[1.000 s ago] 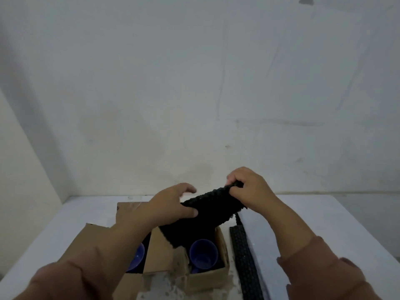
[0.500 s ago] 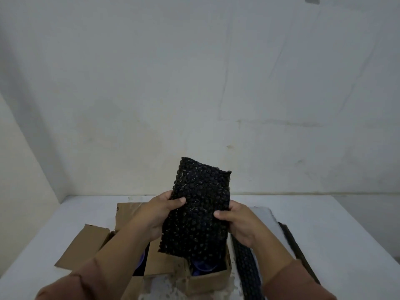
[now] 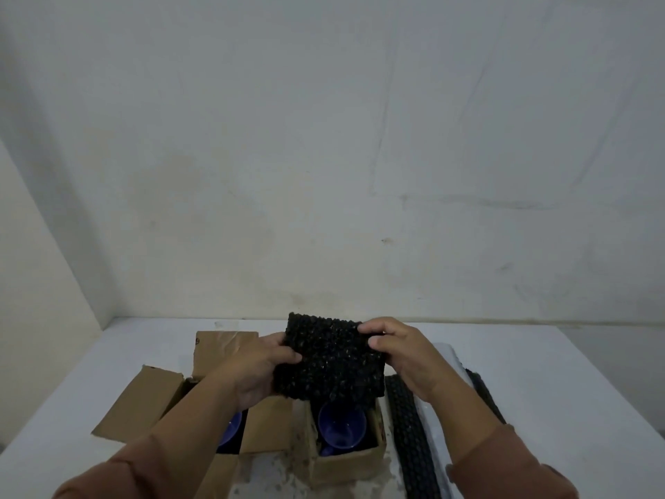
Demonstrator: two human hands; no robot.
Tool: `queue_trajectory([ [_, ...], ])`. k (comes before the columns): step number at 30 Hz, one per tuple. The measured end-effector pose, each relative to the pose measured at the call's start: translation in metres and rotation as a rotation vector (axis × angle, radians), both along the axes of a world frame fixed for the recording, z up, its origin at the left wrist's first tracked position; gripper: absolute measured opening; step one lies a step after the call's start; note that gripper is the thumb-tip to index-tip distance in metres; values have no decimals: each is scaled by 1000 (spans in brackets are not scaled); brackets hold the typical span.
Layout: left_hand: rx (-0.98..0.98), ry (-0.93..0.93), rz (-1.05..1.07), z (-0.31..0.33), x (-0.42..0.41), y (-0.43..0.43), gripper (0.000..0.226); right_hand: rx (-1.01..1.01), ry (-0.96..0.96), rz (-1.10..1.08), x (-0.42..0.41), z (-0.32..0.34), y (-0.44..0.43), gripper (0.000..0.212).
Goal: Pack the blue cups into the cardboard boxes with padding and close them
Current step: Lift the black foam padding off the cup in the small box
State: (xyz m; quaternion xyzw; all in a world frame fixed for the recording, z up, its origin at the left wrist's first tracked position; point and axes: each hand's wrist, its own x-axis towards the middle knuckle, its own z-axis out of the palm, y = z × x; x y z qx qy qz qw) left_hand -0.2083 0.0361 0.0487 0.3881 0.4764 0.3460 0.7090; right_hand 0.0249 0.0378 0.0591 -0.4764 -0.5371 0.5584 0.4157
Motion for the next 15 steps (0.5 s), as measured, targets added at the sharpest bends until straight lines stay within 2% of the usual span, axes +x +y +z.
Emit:
queue_trajectory([
  [3, 0, -69, 52, -4, -1, 2, 37, -120, 20, 62, 2, -9, 1, 62],
  [4, 4, -81, 43, -6, -2, 3, 38, -168, 51, 69, 2, -13, 1, 68],
  [6, 16, -81, 30, -10, -4, 3, 38, -206, 107, 50, 1, -18, 0, 59],
  [8, 18, -72, 32, -11, -5, 1, 33, -212, 69, 11, -1, -16, -1, 44],
  [12, -21, -211, 53, -12, -6, -2, 46, -215, 2, 33, 5, -13, -3, 42],
  [13, -15, -219, 33, -13, -7, -2, 44, -220, 29, 42, 7, -12, -3, 42],
  [15, 35, -100, -42, -15, -7, 0, 27, -252, 83, 53, 12, -11, 1, 35],
])
